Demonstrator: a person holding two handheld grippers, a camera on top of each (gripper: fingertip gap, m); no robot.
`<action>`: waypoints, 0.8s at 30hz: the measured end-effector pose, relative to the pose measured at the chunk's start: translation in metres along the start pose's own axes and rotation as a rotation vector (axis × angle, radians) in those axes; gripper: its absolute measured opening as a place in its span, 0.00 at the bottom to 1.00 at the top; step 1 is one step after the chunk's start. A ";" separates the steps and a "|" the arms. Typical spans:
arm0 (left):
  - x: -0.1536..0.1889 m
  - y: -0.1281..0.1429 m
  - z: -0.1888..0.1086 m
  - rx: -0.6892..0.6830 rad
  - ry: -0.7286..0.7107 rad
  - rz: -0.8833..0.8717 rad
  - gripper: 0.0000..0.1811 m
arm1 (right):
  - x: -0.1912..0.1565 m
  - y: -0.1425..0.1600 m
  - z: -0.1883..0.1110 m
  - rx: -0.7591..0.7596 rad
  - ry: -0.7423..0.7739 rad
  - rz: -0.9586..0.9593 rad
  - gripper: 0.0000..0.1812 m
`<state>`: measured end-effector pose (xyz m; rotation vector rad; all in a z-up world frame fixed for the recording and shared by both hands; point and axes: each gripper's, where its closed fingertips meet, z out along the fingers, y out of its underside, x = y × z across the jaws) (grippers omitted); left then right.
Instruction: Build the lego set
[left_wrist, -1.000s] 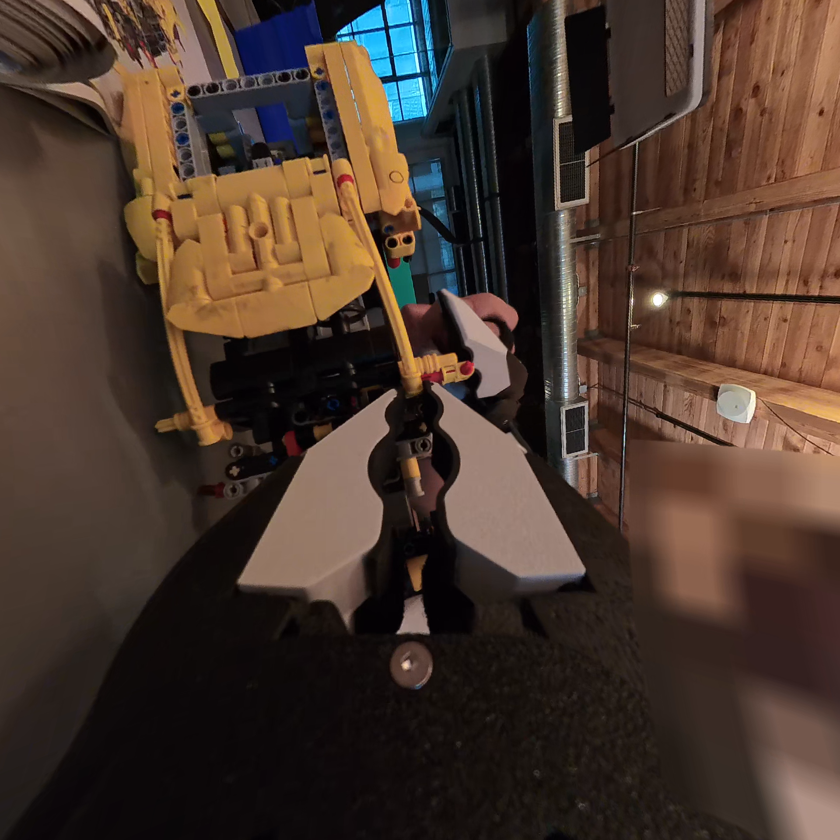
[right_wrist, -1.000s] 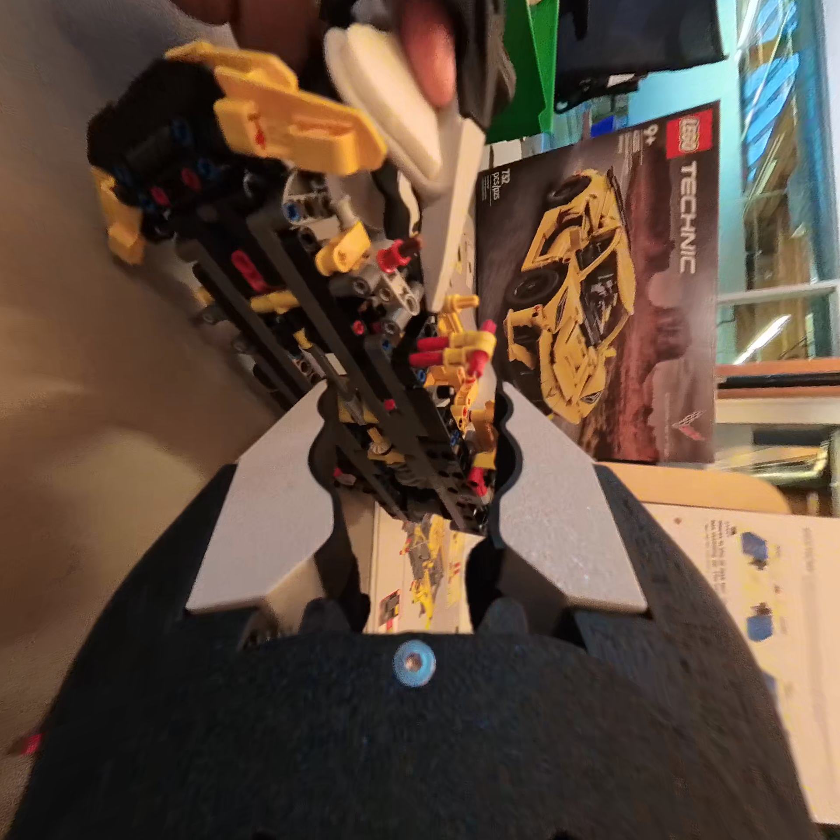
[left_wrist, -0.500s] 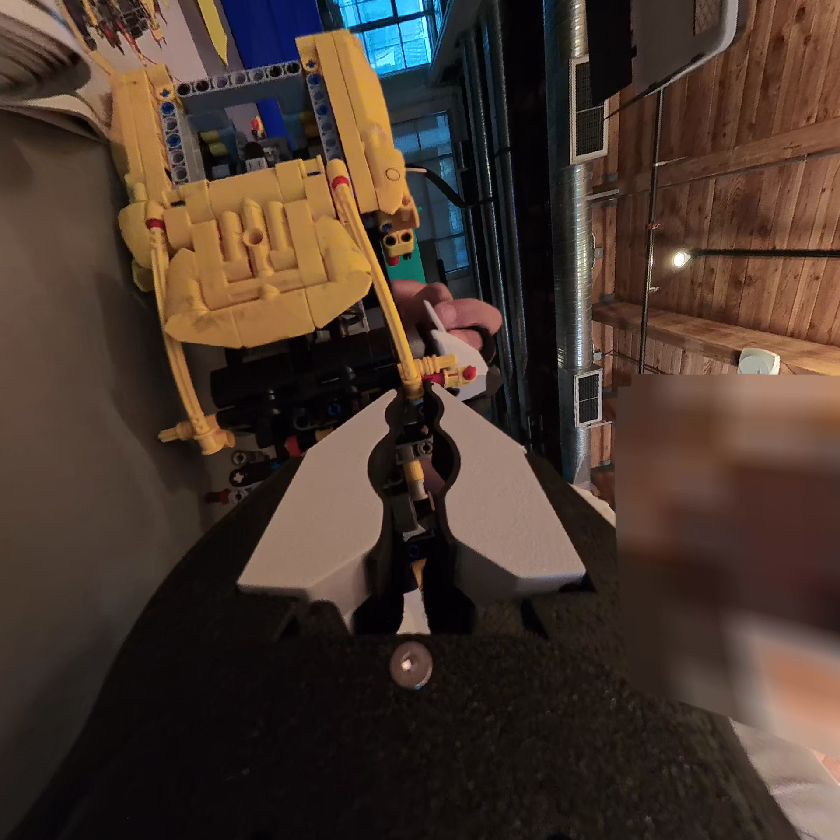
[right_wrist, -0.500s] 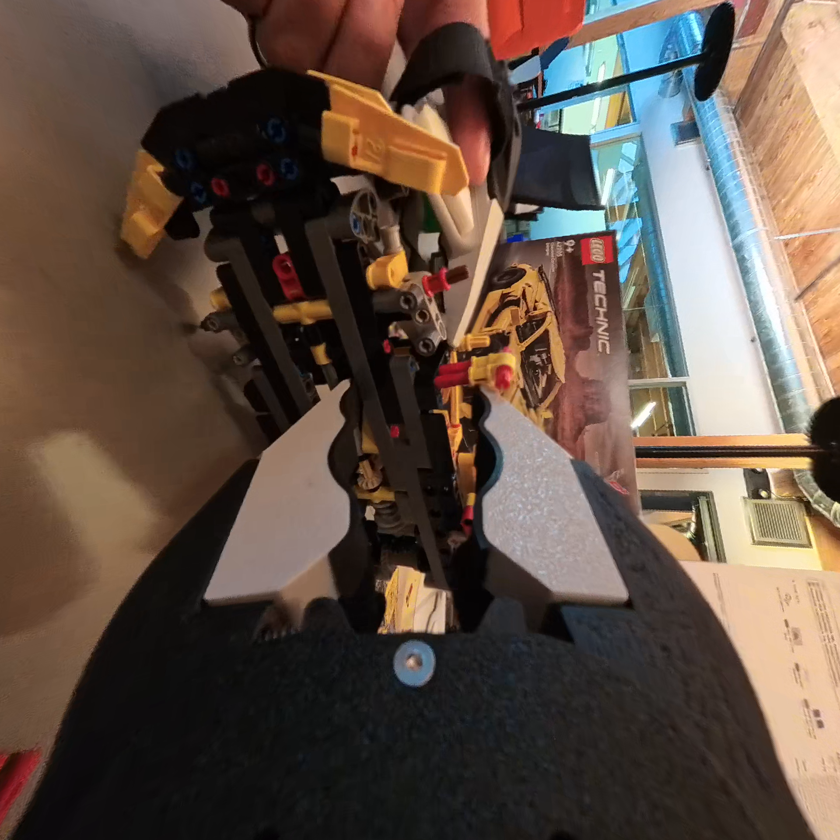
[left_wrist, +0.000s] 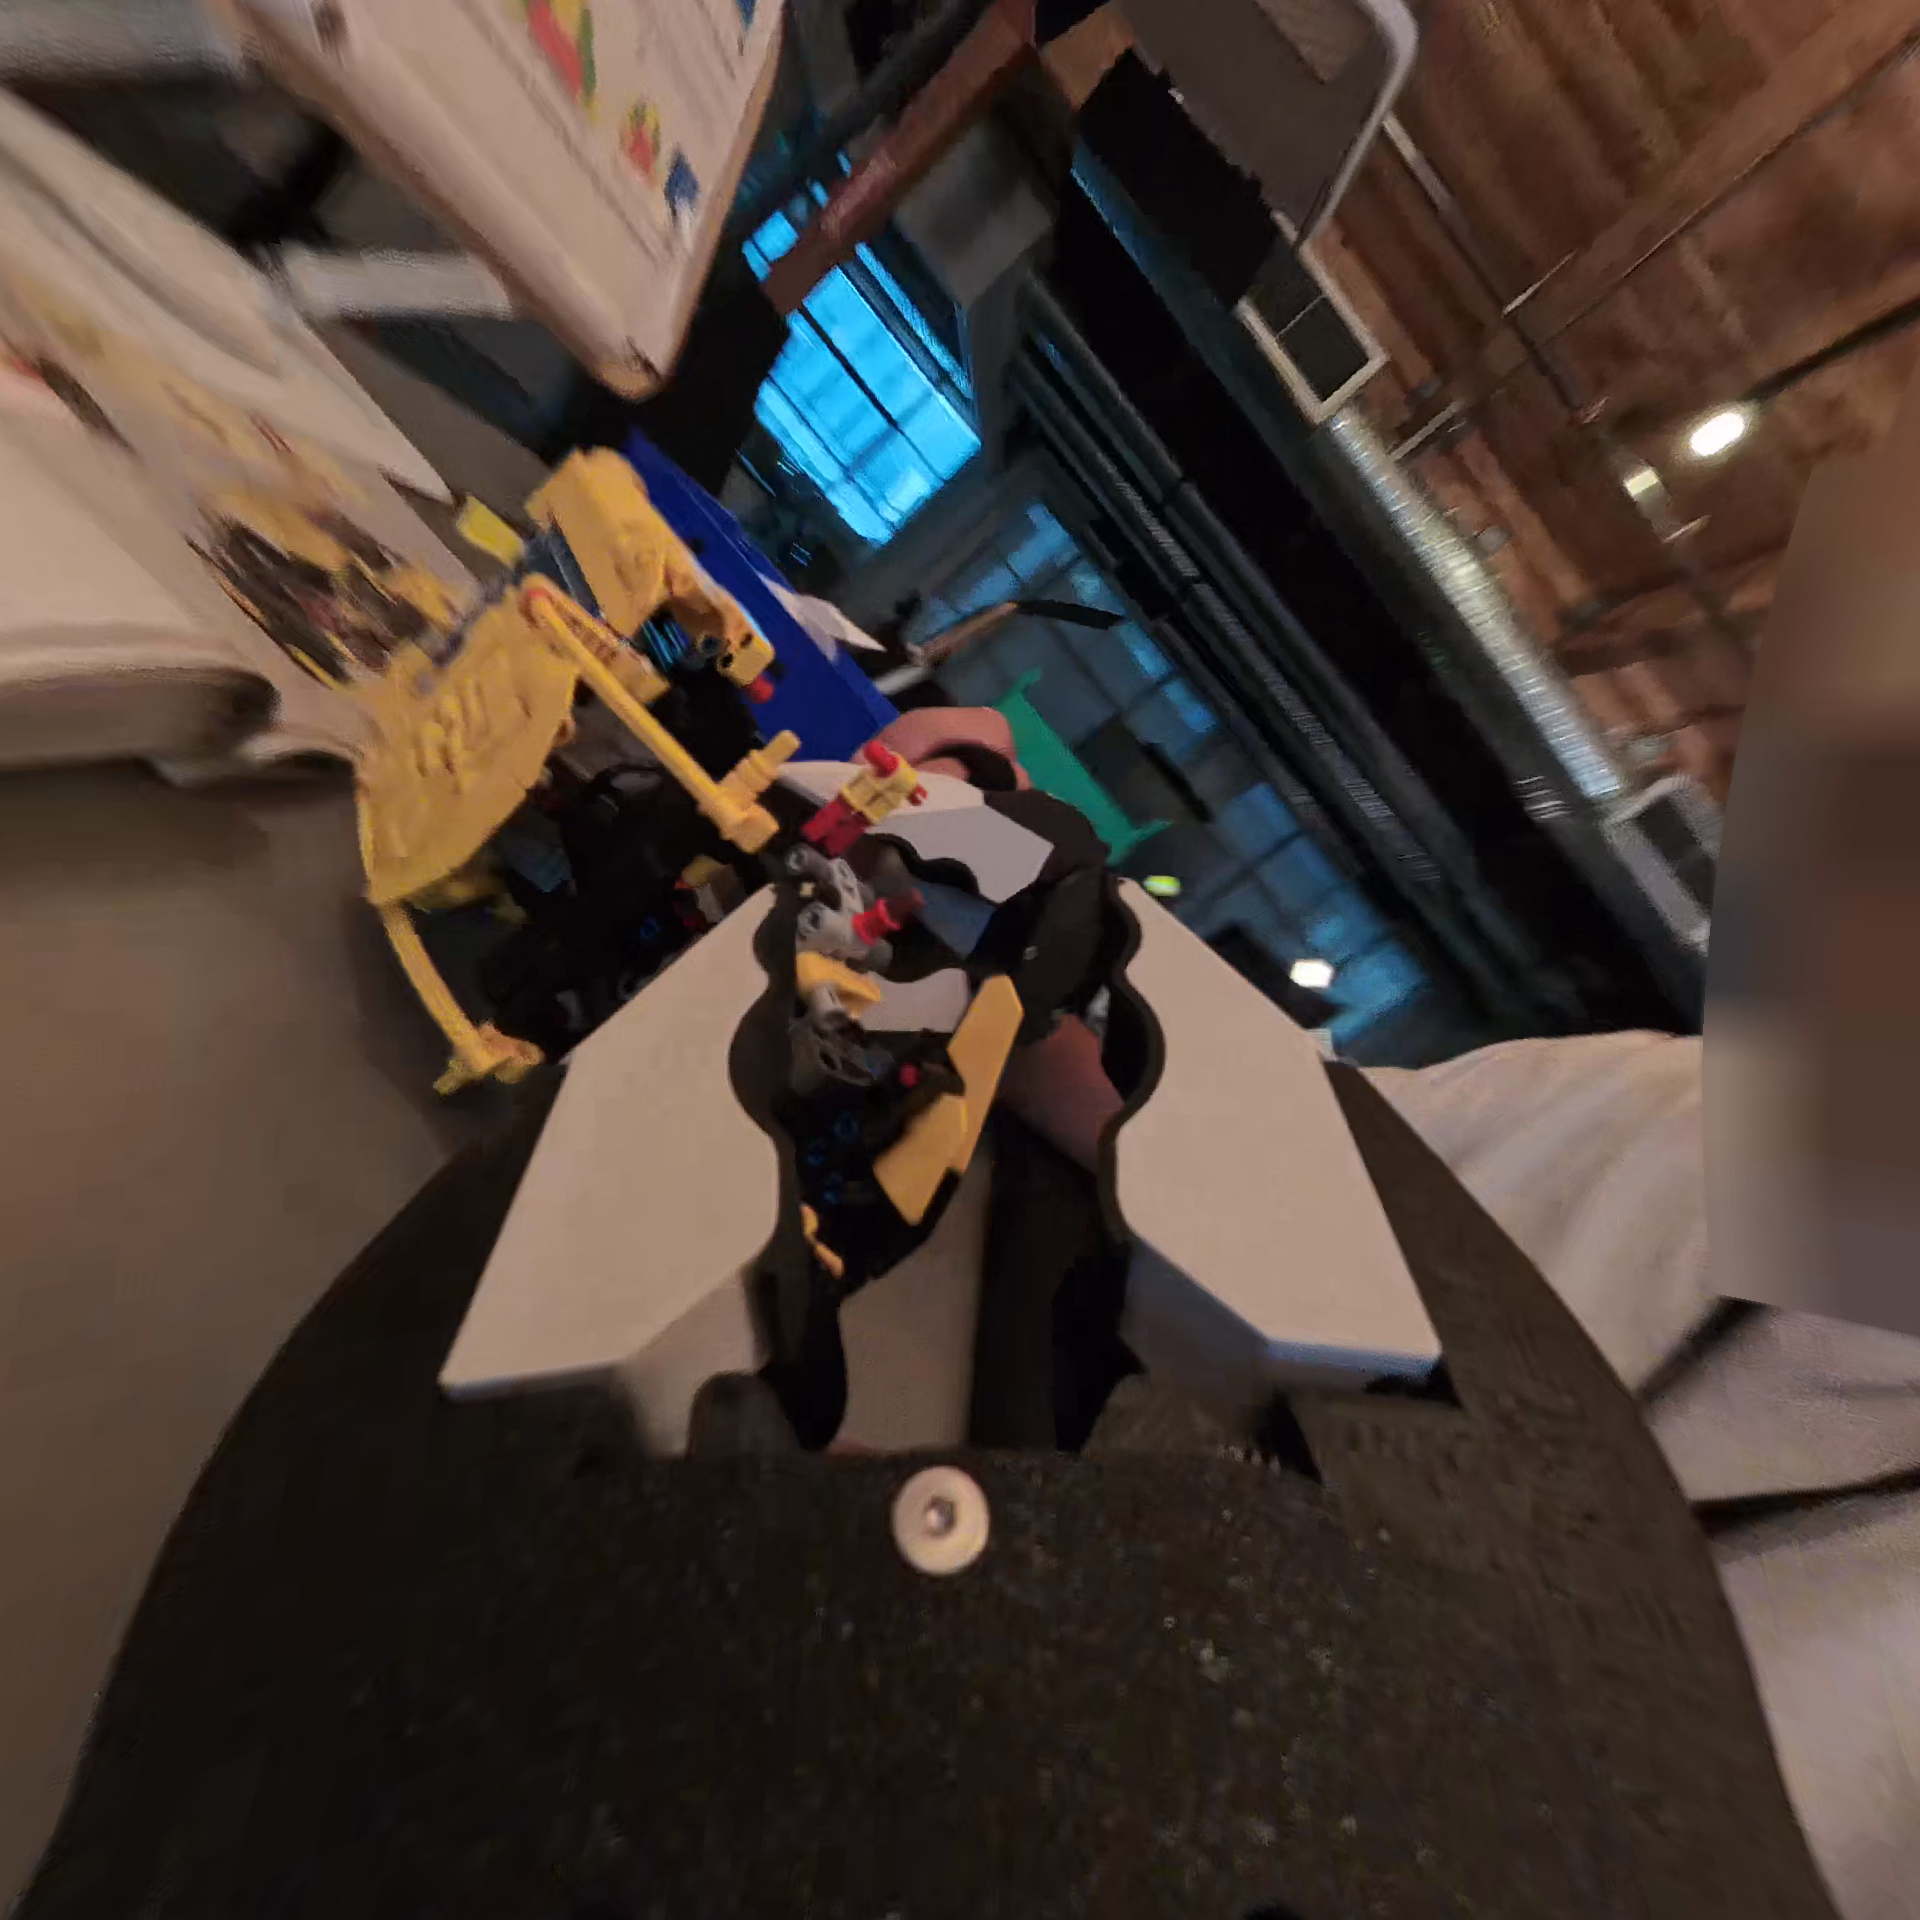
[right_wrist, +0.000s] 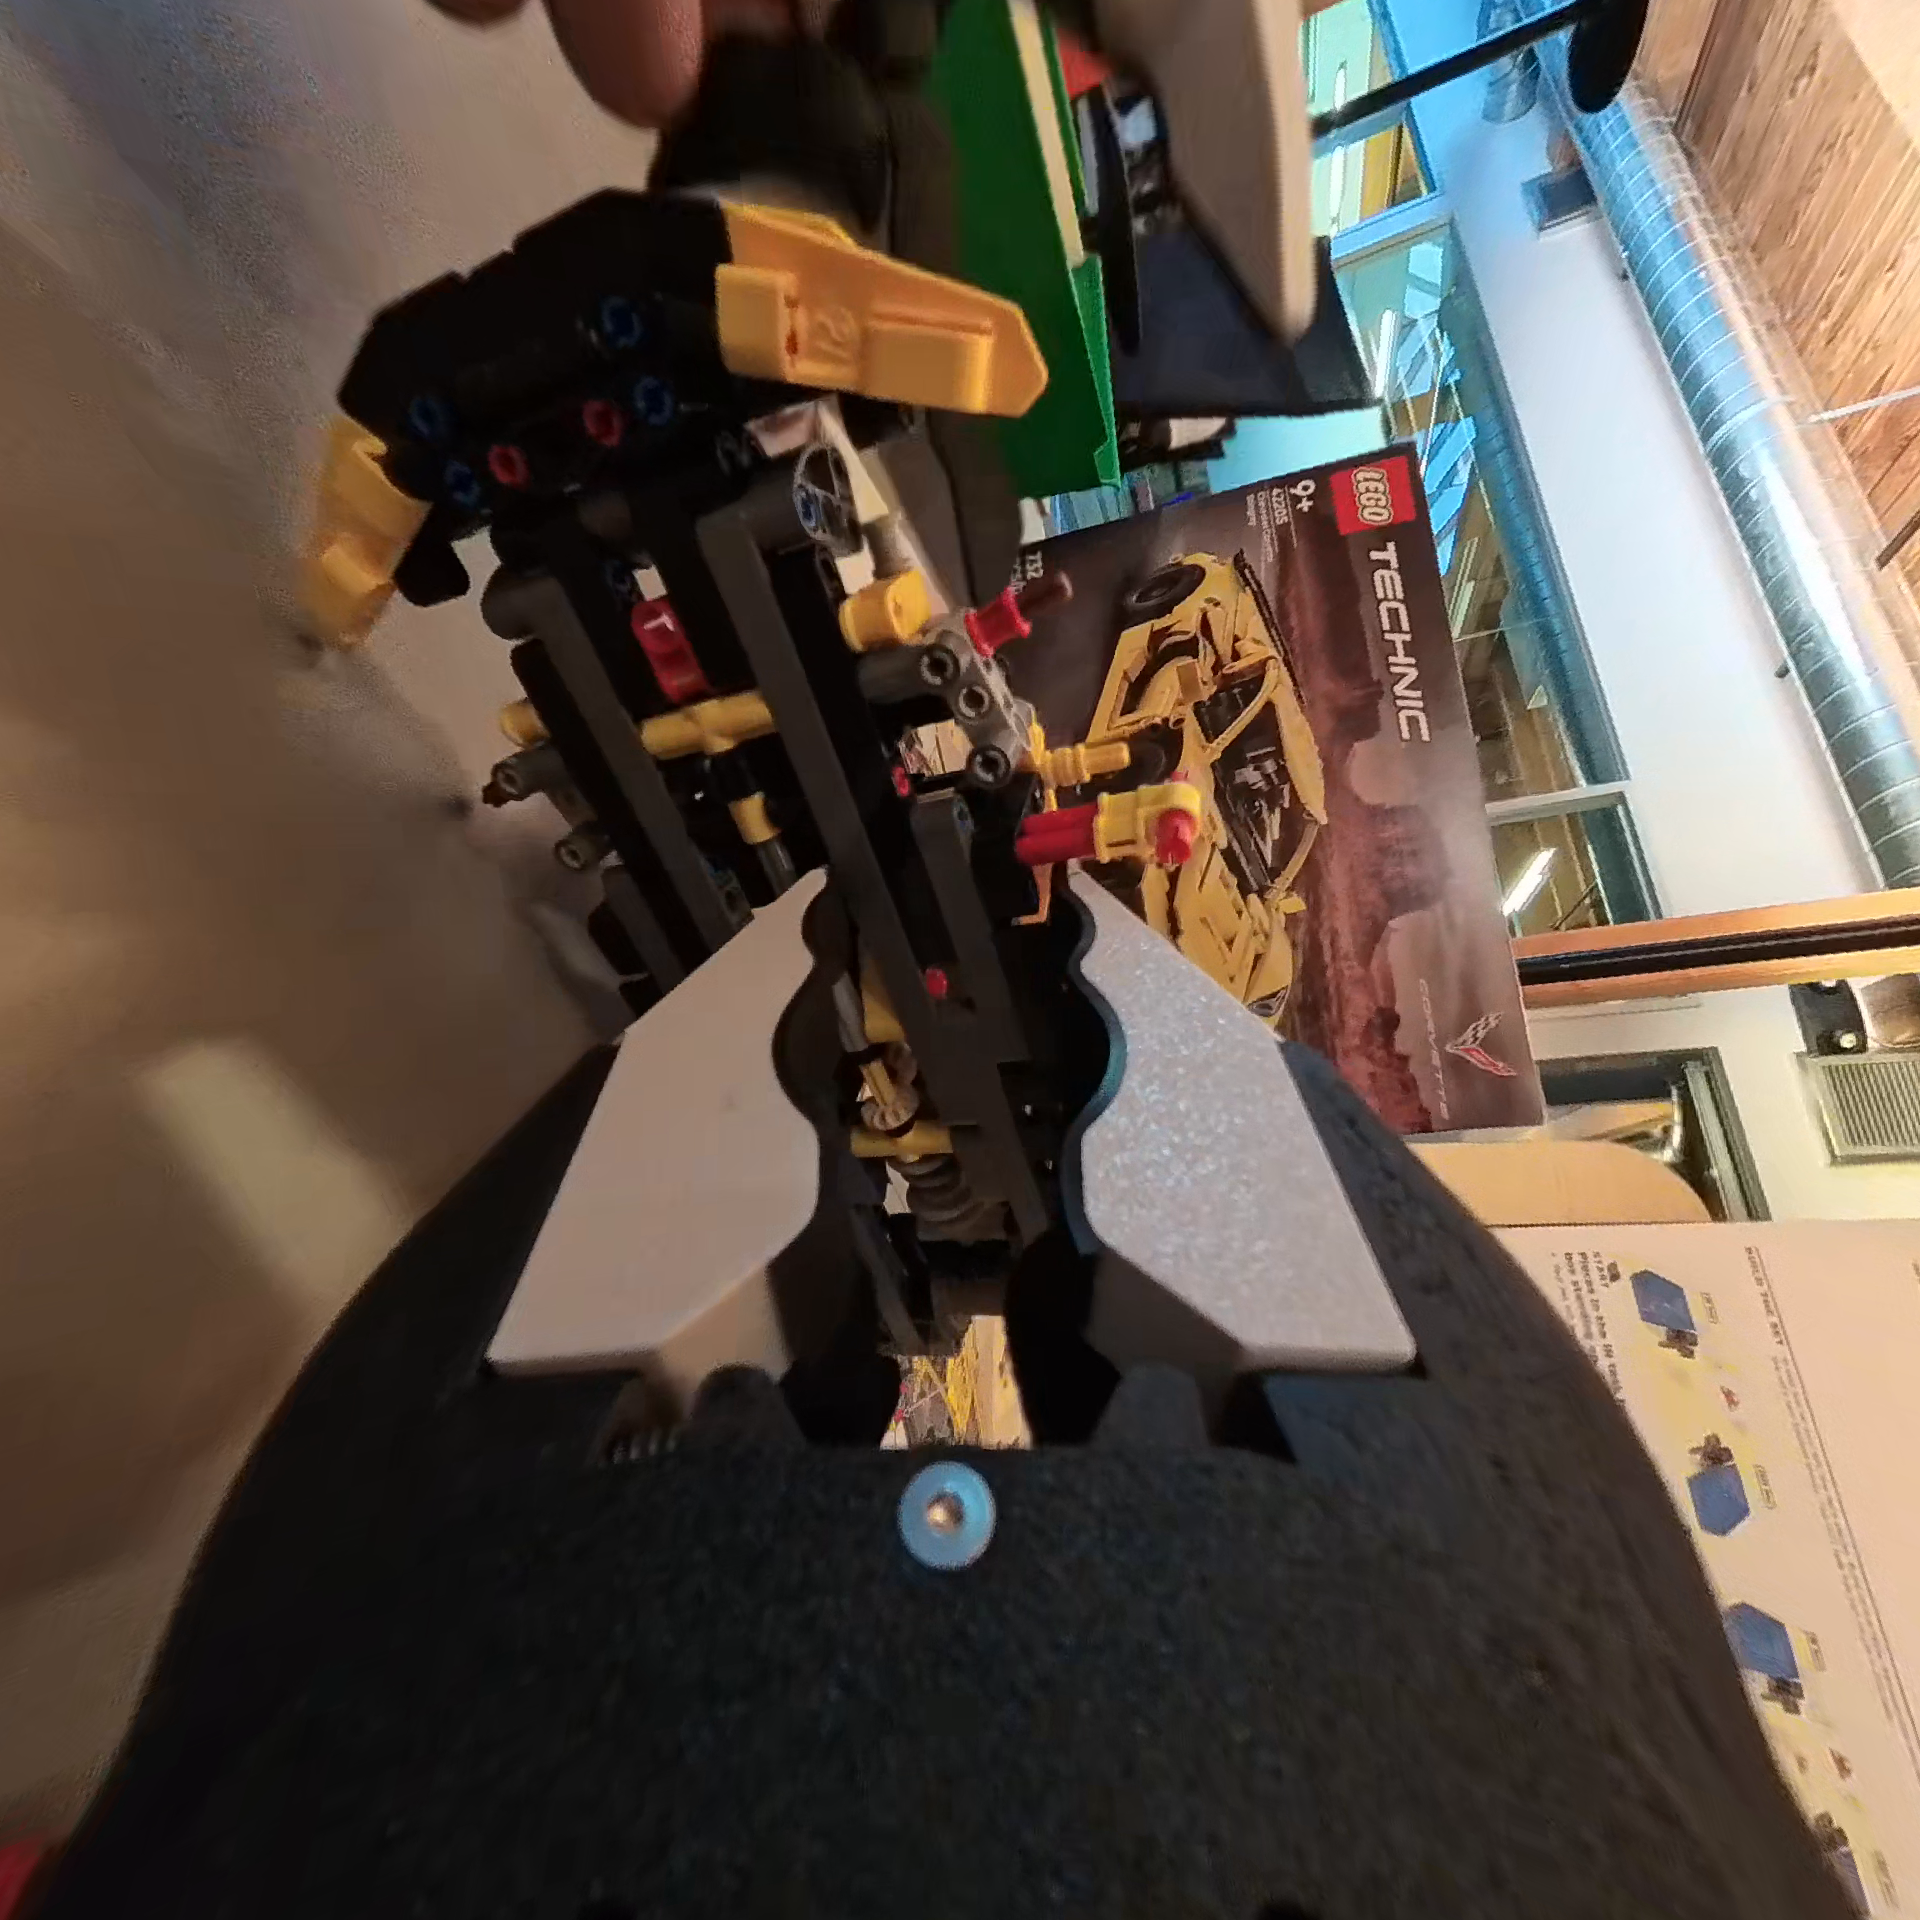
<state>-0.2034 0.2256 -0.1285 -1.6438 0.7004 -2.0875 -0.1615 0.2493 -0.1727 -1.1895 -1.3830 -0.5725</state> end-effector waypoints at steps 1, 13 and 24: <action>0.004 0.000 -0.005 0.022 -0.049 0.100 0.33 | 0.001 0.000 0.001 -0.012 -0.002 0.012 0.20; -0.023 0.014 0.001 -0.181 -0.553 0.796 0.39 | 0.018 0.000 0.004 -0.087 0.011 0.128 0.20; -0.041 0.012 0.001 -0.194 -0.703 0.870 0.16 | 0.016 0.000 0.004 -0.125 0.036 0.119 0.20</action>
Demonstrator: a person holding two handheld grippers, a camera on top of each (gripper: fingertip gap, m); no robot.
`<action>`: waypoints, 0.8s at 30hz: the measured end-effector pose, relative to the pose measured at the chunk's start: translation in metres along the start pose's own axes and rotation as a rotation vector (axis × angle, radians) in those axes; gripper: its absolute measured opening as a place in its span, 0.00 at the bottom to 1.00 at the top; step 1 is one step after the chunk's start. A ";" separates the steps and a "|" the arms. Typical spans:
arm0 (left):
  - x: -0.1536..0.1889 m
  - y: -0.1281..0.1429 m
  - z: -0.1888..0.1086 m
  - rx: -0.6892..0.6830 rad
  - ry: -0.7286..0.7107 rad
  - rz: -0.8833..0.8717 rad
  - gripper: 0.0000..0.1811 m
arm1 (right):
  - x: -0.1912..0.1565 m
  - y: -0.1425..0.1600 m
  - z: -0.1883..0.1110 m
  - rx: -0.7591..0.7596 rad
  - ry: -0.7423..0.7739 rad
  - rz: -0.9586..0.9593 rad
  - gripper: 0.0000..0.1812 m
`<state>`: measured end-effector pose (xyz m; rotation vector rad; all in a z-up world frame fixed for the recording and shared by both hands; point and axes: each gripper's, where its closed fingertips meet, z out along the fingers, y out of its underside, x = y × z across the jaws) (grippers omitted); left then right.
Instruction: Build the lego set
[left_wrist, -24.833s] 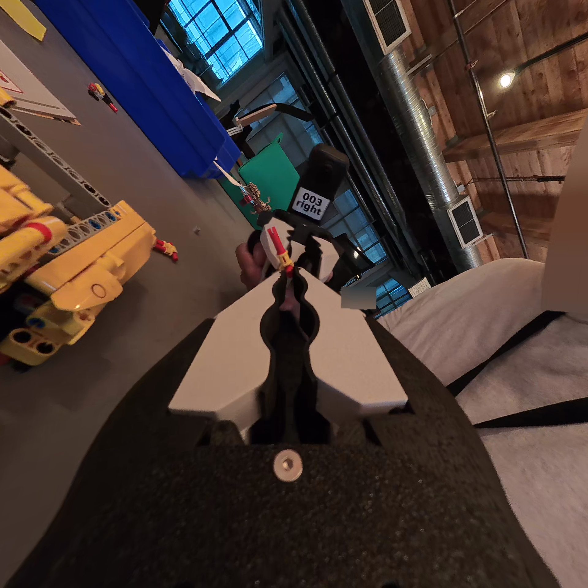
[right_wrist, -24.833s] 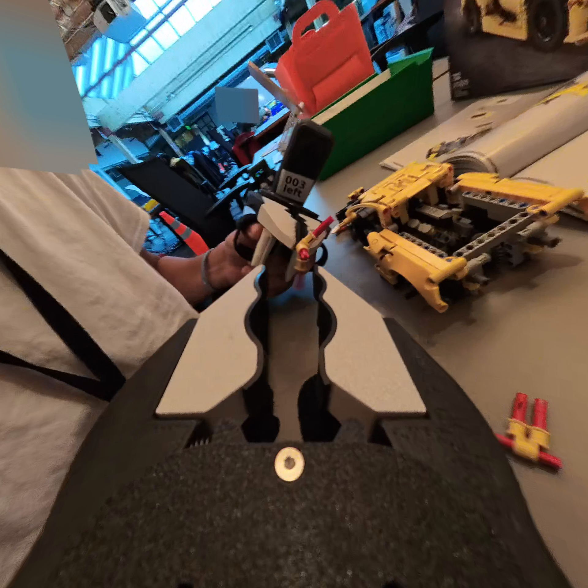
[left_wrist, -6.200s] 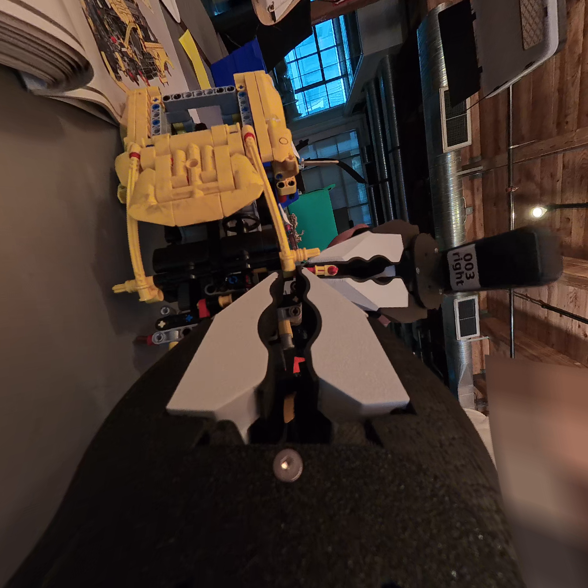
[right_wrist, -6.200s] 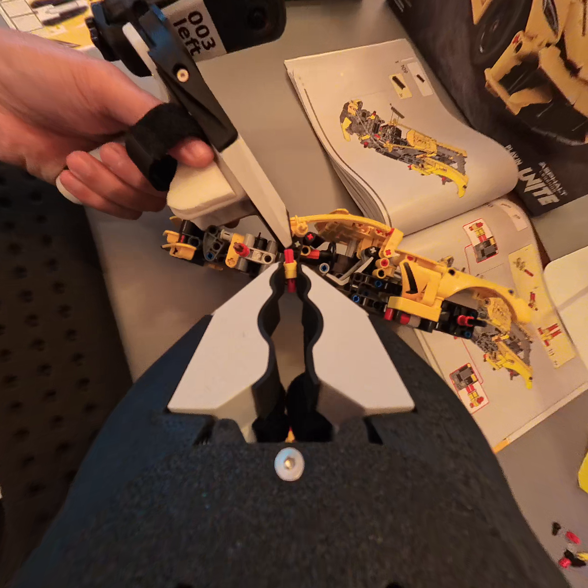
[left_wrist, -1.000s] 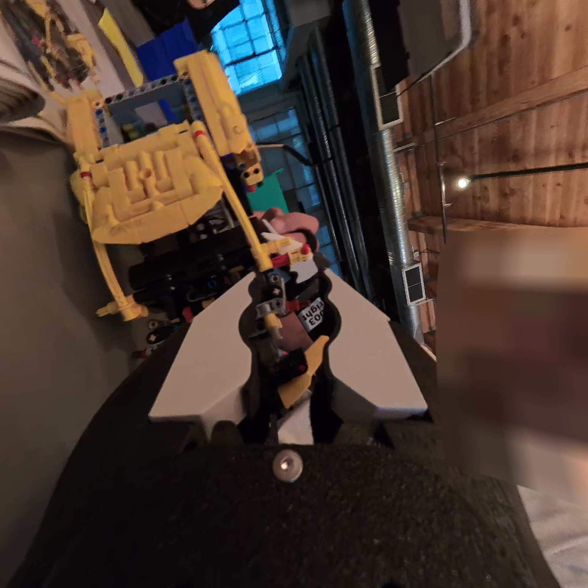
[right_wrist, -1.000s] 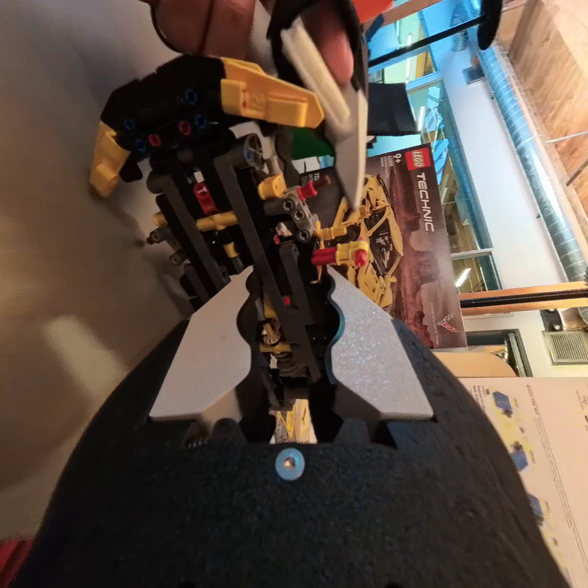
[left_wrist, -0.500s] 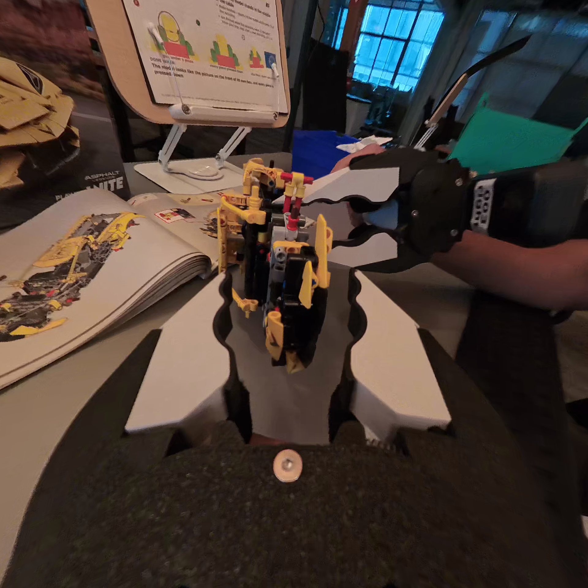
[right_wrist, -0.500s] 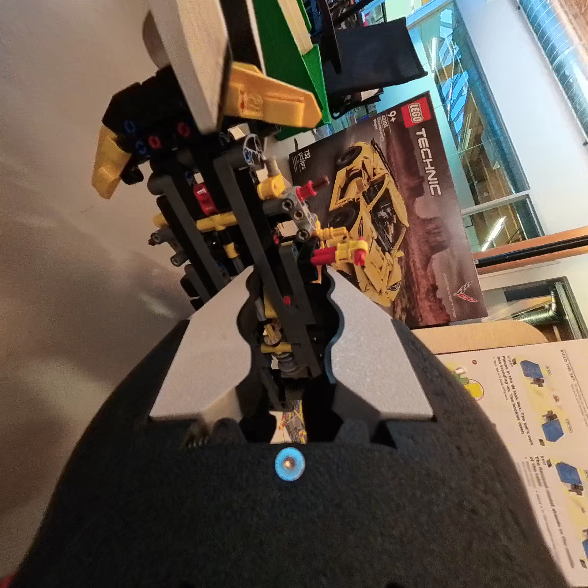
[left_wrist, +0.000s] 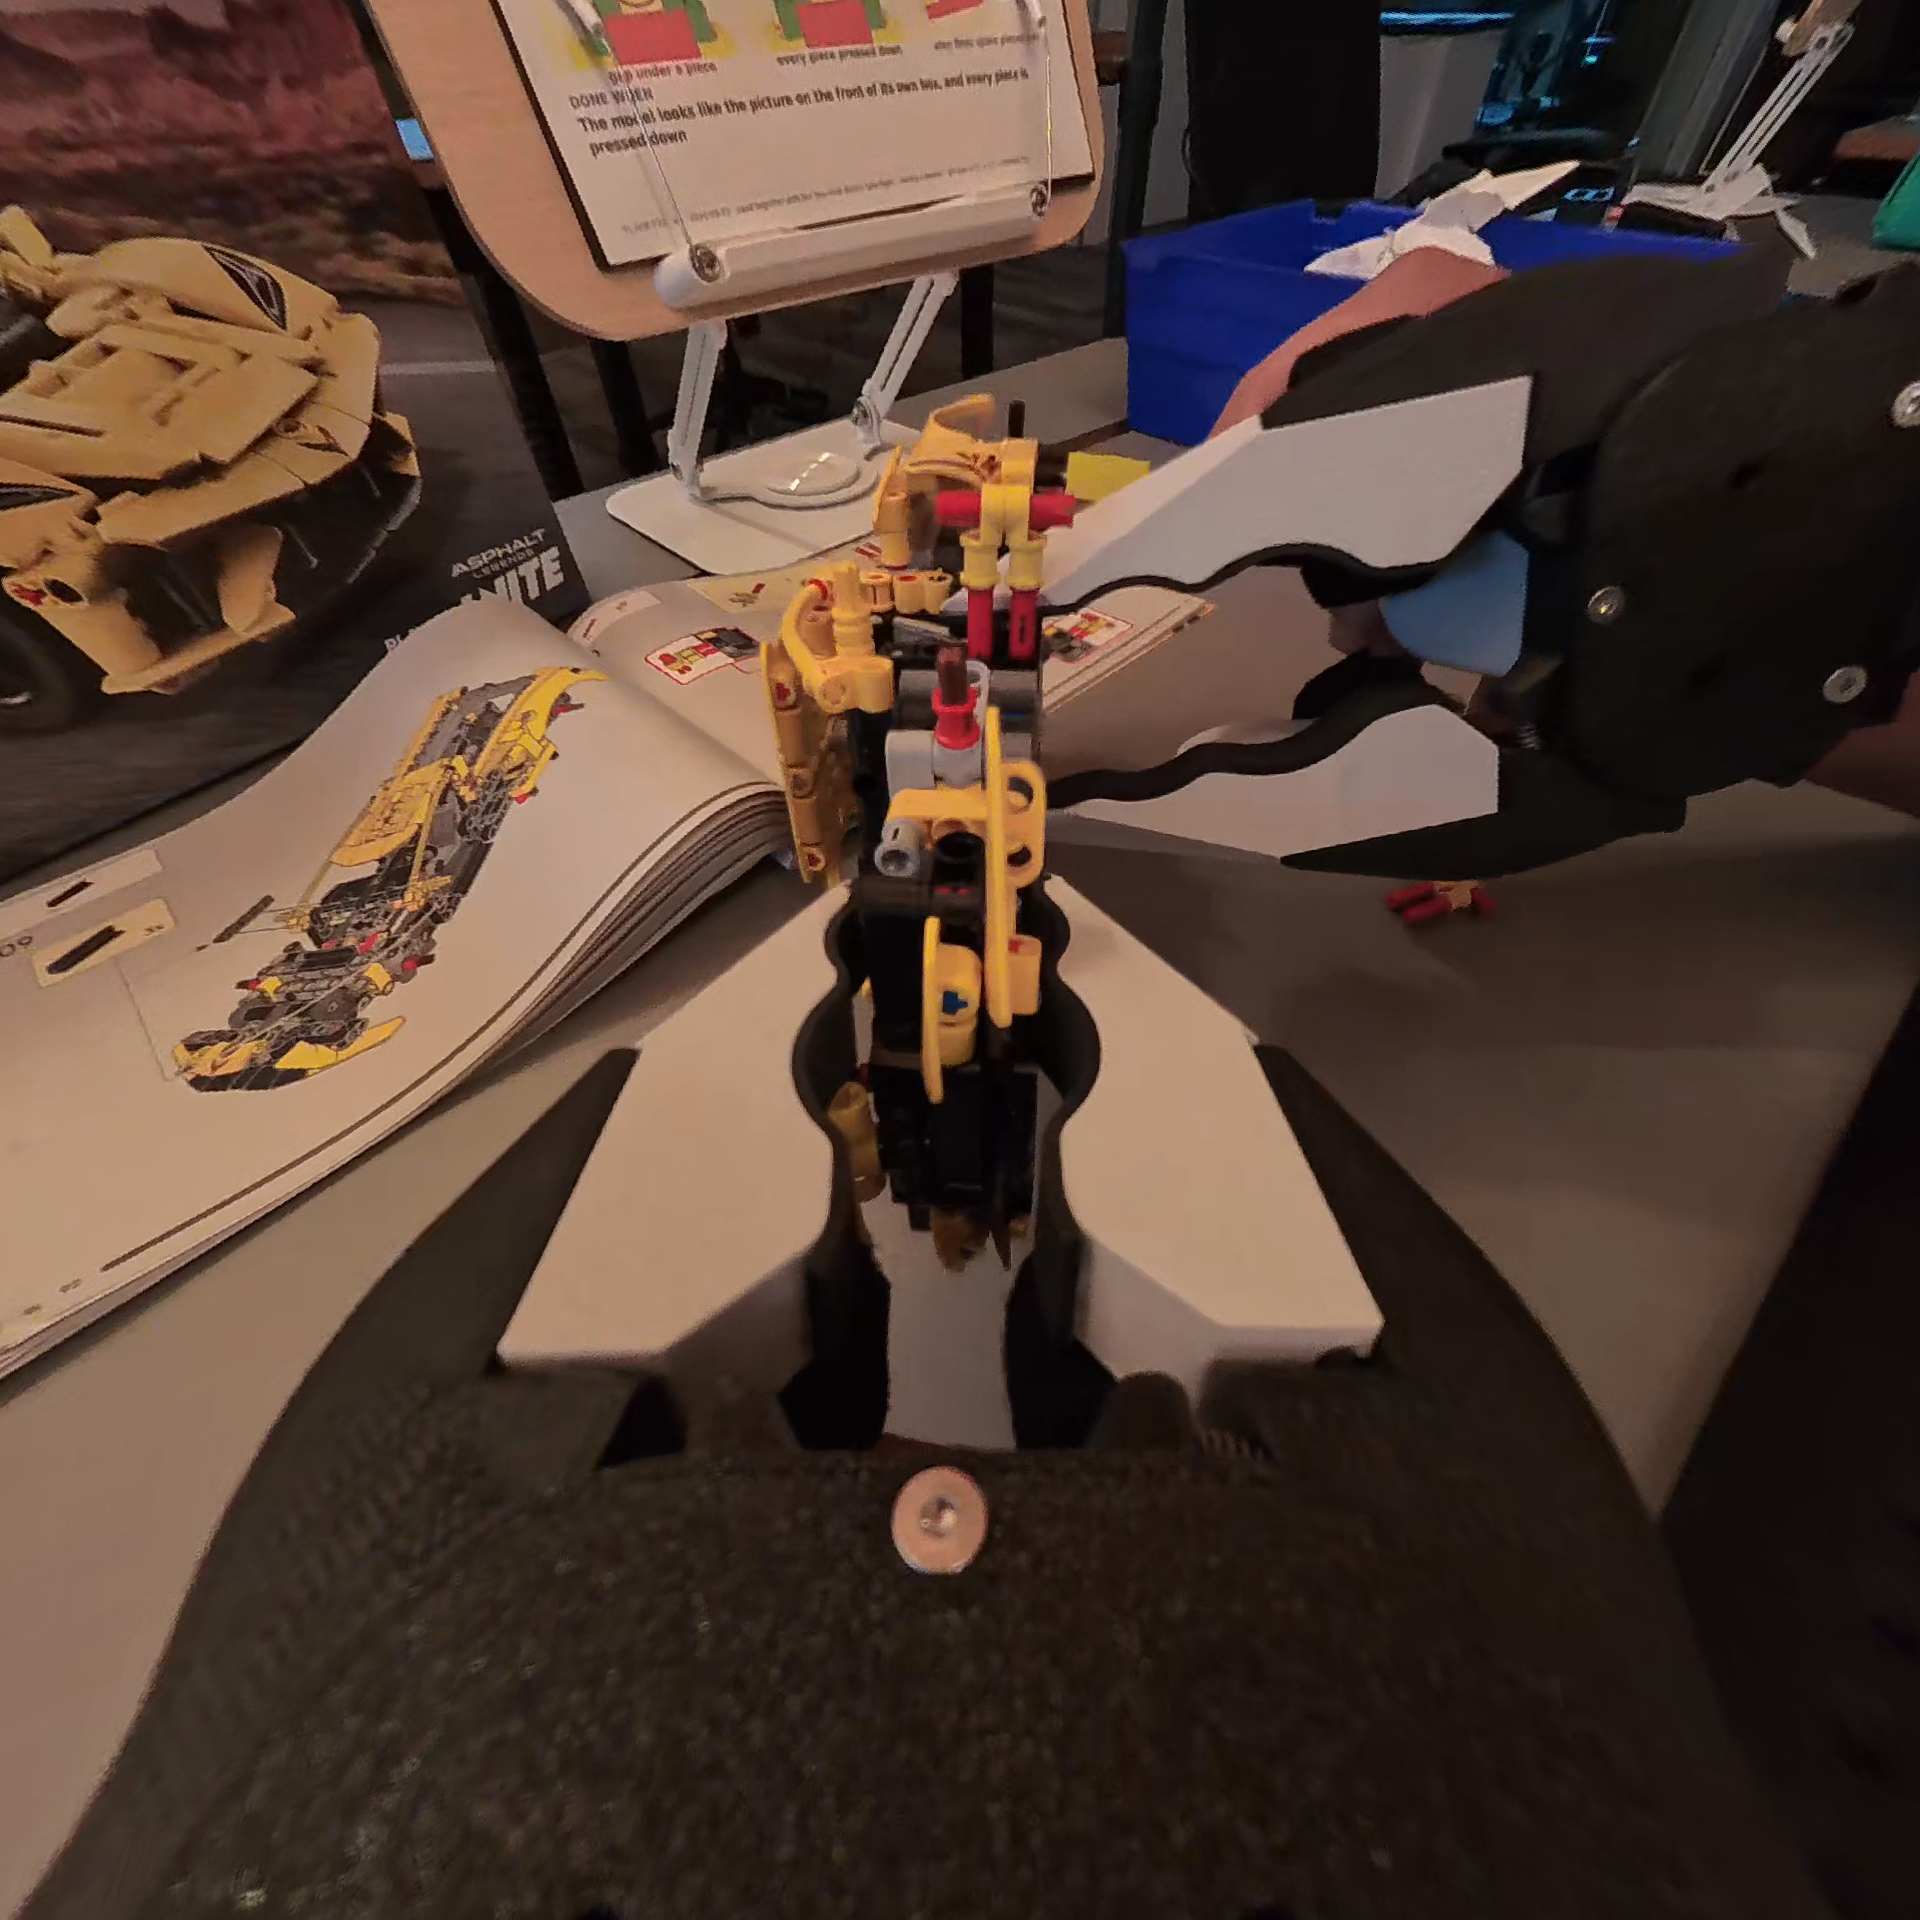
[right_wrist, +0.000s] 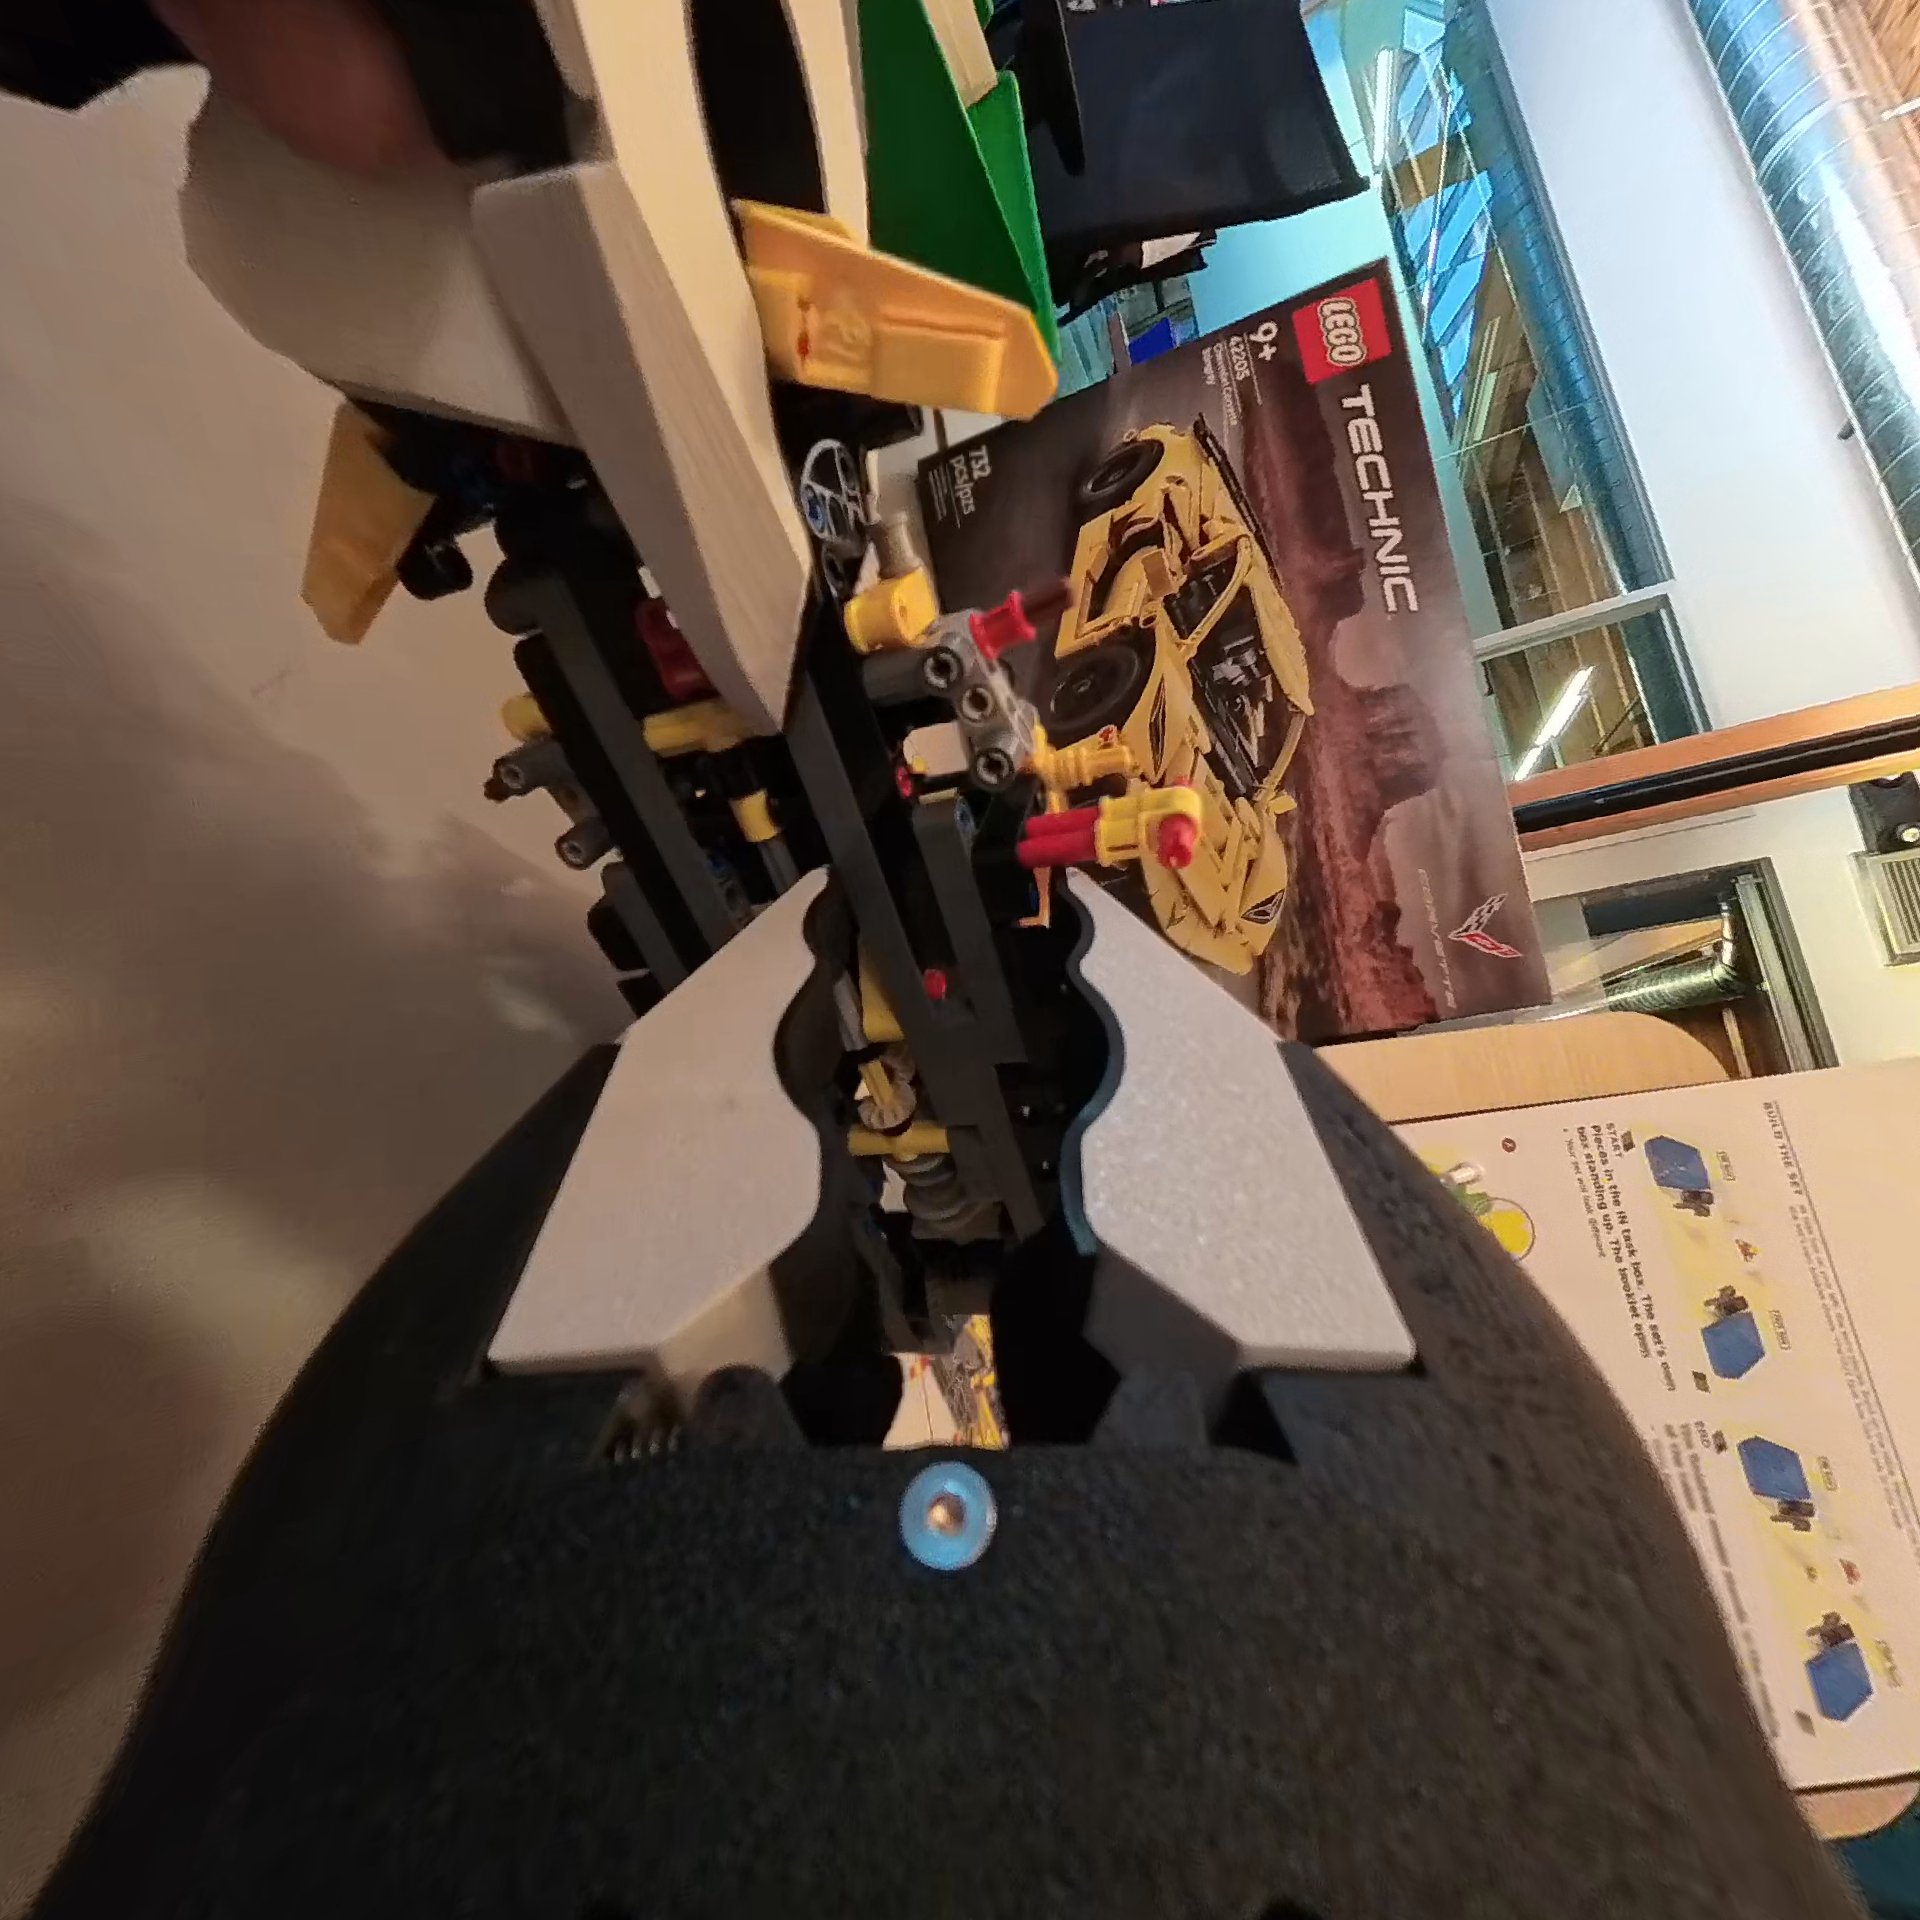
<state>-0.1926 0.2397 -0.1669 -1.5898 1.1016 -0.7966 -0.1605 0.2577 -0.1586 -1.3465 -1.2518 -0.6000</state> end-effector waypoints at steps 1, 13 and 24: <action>0.000 0.001 0.000 -0.005 0.005 -0.006 0.16 | -0.001 0.000 0.000 0.001 0.004 0.003 0.20; -0.006 -0.001 0.000 -0.008 0.039 -0.100 0.16 | 0.013 0.005 -0.017 0.026 0.019 -0.118 0.38; -0.008 -0.003 0.000 -0.006 0.057 -0.140 0.16 | 0.016 -0.010 -0.001 0.027 -0.021 -0.253 0.34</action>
